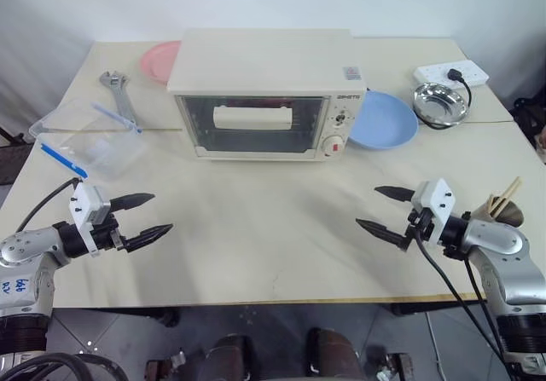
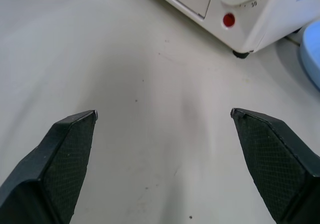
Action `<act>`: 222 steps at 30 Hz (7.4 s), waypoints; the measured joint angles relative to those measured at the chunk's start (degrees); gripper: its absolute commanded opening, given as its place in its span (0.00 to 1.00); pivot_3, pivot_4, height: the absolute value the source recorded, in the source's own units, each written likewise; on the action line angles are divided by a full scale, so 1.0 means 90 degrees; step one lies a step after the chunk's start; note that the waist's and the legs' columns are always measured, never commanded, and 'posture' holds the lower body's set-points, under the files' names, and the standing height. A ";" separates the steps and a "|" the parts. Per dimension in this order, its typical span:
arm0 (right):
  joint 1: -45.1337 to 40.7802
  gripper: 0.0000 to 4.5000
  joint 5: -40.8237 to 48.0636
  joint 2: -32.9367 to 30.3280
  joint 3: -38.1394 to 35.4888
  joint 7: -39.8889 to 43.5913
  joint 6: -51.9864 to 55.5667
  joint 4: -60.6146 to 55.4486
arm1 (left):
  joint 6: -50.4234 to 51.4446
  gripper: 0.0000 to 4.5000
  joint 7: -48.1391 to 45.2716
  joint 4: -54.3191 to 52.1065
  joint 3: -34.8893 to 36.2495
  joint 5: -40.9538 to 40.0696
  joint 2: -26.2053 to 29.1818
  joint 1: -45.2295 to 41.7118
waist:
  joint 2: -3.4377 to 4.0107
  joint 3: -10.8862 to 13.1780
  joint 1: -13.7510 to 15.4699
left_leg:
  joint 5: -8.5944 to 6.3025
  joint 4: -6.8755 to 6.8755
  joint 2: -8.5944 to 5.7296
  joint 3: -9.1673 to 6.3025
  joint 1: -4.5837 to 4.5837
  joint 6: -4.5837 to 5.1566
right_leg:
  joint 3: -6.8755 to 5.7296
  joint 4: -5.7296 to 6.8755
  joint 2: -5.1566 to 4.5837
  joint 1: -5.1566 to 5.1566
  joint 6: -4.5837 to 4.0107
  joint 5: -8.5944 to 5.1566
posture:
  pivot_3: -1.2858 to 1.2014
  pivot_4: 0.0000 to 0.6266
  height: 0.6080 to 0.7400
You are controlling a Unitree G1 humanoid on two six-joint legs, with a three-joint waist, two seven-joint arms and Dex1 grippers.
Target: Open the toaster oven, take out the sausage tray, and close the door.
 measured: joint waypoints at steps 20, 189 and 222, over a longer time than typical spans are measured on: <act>-0.2330 1.00 0.0113 0.1138 0.1148 -0.0281 0.1263 0.0078 | 0.0511 0.99 0.0855 -0.0323 0.0218 -0.0214 -0.0217 -0.0451 | -0.0005 0.0003 -0.0068 | 0.0001 0.0014 0.0009 0.0019 0.0001 -0.0005 | 0.0006 0.0019 0.0004 -0.0014 -0.0008 0.0002 | 0.52 0.24 1.00; -0.4069 0.01 -0.7520 0.2809 0.4576 -0.3872 0.1700 0.0965 | 0.0514 1.00 0.2985 -0.1607 0.0101 -0.0885 -0.2478 -0.0854 | -0.0119 0.0036 -0.0113 | -0.0026 0.0094 0.0017 0.0028 -0.0097 -0.0005 | 0.0001 0.0104 -0.0003 -0.0121 -0.0010 0.0004 | 0.52 0.24 1.00; -0.2295 0.01 -0.7585 0.1624 0.4079 -0.3571 0.0457 -0.1323 | 0.1255 1.00 0.2452 -0.1986 0.0659 -0.1276 -0.1413 -0.0259 | -0.0119 0.0037 0.0044 | -0.0025 0.0108 0.0008 0.0025 -0.0142 -0.0006 | -0.0019 0.0077 0.0000 -0.0120 -0.0009 0.0004 | 0.52 0.24 1.00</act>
